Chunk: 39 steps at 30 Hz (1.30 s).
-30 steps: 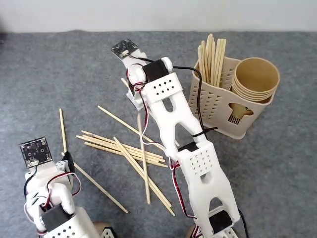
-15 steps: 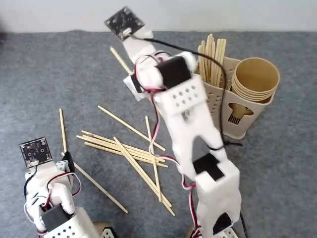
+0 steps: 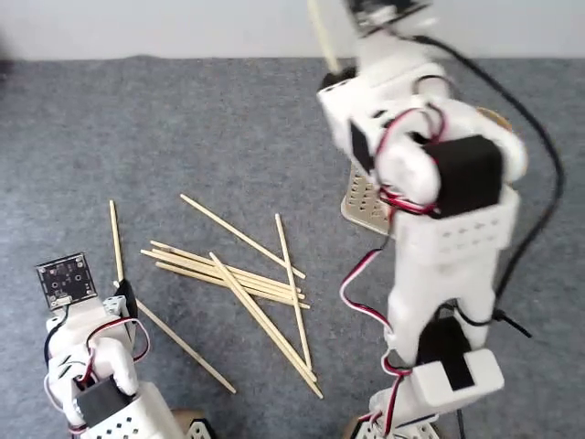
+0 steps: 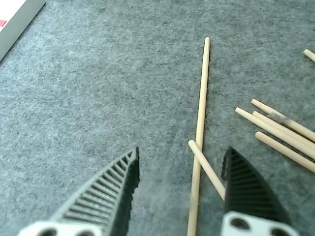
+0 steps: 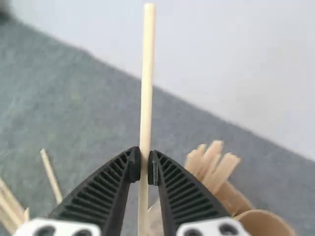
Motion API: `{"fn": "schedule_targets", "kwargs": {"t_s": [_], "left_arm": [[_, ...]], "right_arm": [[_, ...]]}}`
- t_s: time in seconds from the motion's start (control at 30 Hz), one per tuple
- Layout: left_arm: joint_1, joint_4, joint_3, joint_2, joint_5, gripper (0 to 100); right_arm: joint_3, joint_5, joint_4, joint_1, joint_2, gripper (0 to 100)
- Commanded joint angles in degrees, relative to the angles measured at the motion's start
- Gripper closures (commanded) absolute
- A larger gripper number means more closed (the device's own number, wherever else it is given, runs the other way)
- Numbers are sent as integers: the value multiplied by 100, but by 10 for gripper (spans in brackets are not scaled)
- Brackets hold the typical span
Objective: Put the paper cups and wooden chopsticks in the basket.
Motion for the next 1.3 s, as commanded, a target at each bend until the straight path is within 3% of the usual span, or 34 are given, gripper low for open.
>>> {"fn": "schedule_targets", "kwargs": {"t_s": [0.0, 0.8, 0.97, 1.13, 1.27], "left_arm": [[-9, -62, -22, -88, 26, 739], [-26, -53, -13, -88, 26, 739], [-26, -53, -13, -88, 26, 739], [-26, -70, 40, -88, 26, 739], [-18, -79, 40, -88, 26, 739]], "right_arm": [[-44, 9, -321, 338, -330, 991], [26, -571, 866, 321, -1868, 991], [1556, -774, 813, 277, -2791, 991], [3543, -730, -286, 321, -3855, 991], [5310, -730, -1982, 321, -4576, 991]]}}
